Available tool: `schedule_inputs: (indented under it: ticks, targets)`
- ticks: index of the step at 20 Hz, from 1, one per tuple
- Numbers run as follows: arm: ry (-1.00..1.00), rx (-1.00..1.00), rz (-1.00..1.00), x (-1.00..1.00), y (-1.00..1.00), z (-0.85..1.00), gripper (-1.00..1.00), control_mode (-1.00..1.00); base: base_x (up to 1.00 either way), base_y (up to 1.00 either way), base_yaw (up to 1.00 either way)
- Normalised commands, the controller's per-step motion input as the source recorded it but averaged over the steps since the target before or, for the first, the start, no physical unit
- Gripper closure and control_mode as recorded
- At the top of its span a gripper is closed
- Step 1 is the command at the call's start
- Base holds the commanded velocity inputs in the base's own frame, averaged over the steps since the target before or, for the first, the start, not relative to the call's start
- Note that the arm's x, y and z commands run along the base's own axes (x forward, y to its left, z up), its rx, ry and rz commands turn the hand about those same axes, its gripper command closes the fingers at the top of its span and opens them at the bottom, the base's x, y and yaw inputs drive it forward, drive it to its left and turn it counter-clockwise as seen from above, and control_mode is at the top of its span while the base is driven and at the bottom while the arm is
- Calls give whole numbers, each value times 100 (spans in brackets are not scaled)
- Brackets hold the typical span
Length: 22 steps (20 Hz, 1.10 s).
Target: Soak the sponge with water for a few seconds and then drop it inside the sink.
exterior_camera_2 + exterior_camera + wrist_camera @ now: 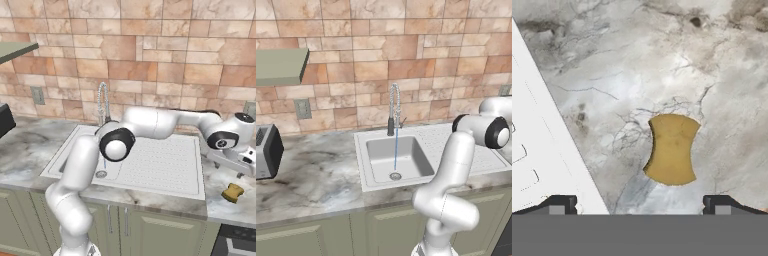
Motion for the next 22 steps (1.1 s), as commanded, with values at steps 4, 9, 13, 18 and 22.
schedule_inputs:
  ticks: [4, 9, 13, 18, 22]
  targets:
    - [0, 0, -8, 14, -9, -35, -100, -100, 0, 0, 0]
    - [0, 0, -7, 4, -14, -22, -100, -100, 0, 0, 0]
    - [0, 2, -4, 0, -23, -2, -100, -100, 0, 0, 0]
    - [0, 3, -3, 0, -17, 0, -100, -100, 0, 0, 0]
    - [0, 1, -4, 0, -17, -11, -100, -100, 0, 0, 0]
